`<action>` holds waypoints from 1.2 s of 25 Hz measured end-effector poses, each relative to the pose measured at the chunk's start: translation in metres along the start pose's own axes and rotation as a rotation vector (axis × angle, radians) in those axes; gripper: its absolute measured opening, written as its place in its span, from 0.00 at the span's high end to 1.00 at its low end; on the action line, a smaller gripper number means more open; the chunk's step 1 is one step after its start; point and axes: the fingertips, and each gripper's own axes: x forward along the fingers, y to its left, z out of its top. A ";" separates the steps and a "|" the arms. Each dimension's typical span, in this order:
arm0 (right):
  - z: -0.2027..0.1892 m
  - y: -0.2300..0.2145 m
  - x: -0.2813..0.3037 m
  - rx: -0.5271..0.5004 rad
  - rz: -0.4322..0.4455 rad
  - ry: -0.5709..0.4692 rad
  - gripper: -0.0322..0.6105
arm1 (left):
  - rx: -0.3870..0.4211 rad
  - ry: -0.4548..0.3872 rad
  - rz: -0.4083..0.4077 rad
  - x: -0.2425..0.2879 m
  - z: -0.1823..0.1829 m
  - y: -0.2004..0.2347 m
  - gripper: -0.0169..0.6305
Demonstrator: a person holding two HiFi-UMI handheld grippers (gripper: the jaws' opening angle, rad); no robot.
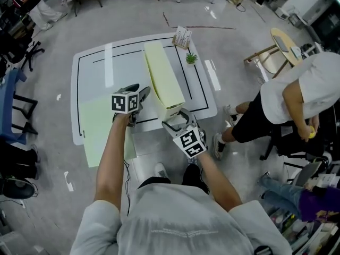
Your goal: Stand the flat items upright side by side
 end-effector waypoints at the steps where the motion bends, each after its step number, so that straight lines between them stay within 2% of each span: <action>1: 0.000 0.000 0.000 0.006 -0.001 0.002 0.42 | 0.002 0.002 -0.002 0.000 0.000 0.001 0.62; 4: -0.003 0.001 0.000 0.039 -0.001 0.000 0.42 | -0.002 0.004 -0.016 -0.003 -0.004 0.002 0.62; 9: -0.006 -0.008 -0.022 0.108 -0.023 -0.024 0.42 | -0.012 -0.044 -0.041 -0.027 0.002 -0.004 0.57; 11: -0.006 -0.017 -0.038 0.117 -0.041 -0.034 0.42 | -0.006 -0.072 -0.044 -0.044 0.005 -0.009 0.53; 16: 0.006 -0.034 -0.072 0.149 -0.054 -0.082 0.42 | 0.013 -0.153 -0.006 -0.103 0.006 -0.013 0.51; 24: 0.032 -0.034 -0.128 0.099 -0.011 -0.172 0.42 | 0.039 -0.287 0.102 -0.194 0.017 -0.057 0.51; 27: 0.050 -0.019 -0.147 0.068 0.025 -0.223 0.42 | 0.044 -0.357 0.178 -0.234 0.018 -0.075 0.51; 30: 0.057 0.001 -0.162 0.043 0.070 -0.257 0.42 | 0.024 -0.421 0.254 -0.272 0.003 -0.092 0.55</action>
